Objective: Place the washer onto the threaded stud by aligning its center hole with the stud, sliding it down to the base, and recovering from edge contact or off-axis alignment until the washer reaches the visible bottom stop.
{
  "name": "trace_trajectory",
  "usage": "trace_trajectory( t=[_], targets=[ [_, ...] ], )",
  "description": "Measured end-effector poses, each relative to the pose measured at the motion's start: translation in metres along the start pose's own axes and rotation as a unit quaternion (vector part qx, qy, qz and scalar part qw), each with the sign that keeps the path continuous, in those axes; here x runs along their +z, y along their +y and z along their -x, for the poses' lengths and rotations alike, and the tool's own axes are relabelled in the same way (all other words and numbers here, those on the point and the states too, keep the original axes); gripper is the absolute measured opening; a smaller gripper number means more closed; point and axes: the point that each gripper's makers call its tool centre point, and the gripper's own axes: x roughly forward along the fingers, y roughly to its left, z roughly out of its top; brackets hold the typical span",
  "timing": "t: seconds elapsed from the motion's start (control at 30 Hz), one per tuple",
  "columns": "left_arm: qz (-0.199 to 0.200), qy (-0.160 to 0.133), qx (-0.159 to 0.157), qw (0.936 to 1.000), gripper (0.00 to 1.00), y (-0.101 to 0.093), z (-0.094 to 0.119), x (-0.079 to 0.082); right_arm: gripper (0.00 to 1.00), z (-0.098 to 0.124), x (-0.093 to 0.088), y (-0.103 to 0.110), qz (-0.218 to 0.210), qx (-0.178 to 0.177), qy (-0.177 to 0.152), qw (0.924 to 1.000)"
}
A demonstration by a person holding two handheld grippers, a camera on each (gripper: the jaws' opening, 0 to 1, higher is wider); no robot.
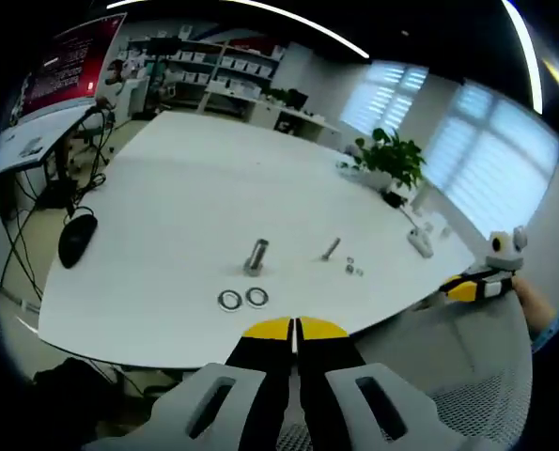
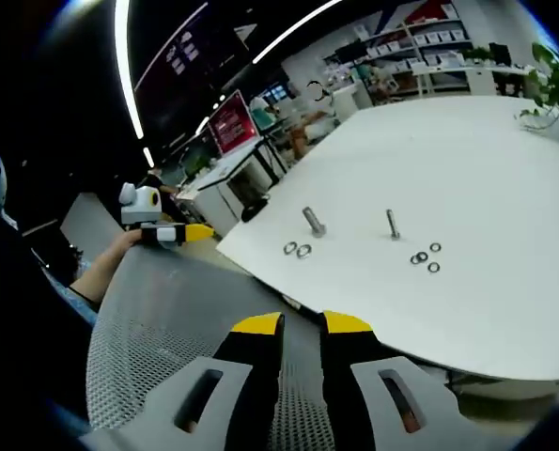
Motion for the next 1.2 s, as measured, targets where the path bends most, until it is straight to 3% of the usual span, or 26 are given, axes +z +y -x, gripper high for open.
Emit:
trace_trajectory(
  t=[1.2],
  targets=[
    [0.004,-0.003,0.001,1.0,0.0,0.0008,0.0005,0.0009,0.18,0.0002,0.0011,-0.0016,-0.002,-0.002,-0.004,1.0]
  ],
)
